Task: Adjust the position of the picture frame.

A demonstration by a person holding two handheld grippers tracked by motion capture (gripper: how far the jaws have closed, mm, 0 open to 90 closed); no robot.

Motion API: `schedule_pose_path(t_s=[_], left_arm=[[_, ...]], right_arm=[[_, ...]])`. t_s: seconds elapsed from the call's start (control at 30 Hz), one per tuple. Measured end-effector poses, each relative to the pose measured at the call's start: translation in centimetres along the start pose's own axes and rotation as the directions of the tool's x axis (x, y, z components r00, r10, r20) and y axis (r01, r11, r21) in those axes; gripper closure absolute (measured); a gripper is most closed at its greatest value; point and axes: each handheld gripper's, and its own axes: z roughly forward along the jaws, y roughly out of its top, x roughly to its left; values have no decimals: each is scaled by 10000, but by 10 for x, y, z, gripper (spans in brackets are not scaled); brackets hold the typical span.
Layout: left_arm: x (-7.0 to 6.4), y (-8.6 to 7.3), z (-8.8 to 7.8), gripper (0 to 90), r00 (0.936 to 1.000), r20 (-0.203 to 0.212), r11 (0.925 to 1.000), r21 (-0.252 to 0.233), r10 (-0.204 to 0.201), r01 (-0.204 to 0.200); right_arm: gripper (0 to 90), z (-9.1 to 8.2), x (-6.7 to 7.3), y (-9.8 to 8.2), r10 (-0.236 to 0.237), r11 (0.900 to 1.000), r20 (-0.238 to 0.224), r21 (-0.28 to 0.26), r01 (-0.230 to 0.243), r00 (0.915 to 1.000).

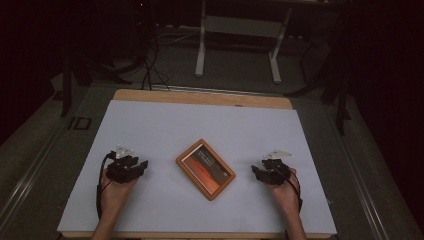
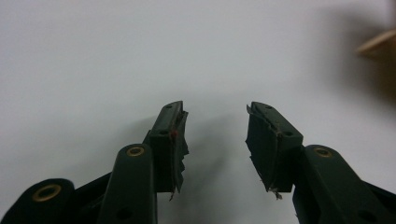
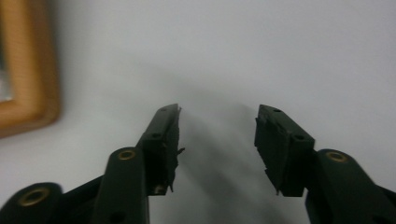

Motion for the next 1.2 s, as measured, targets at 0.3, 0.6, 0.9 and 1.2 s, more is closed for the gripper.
schedule_pose_path(t_s=[0.3, 0.6, 0.9, 1.2], left_arm=[[-12, 3, -11, 625, 9899, 821, 9933, -177, 1155, -1144], [-33, 16, -20, 887, 9642, 1463, 9743, -754, 2212, -2121], [-62, 33, -13, 900, 9339, 1970, 9539, -948, 2985, -2849], [-94, 52, 7, 900, 8960, 2366, 9266, -1099, 3758, -3597]], right_arm=[[522, -10, 10, 2, -114, 9999, -435, -129, 108, 9990], [540, -13, 14, 1, -73, 9996, -698, -266, 55, 9975], [530, -14, 20, 2, -91, 9991, -999, -431, 48, 9950], [632, -13, 28, 5, -511, 9985, -1365, -278, 478, 9893]])
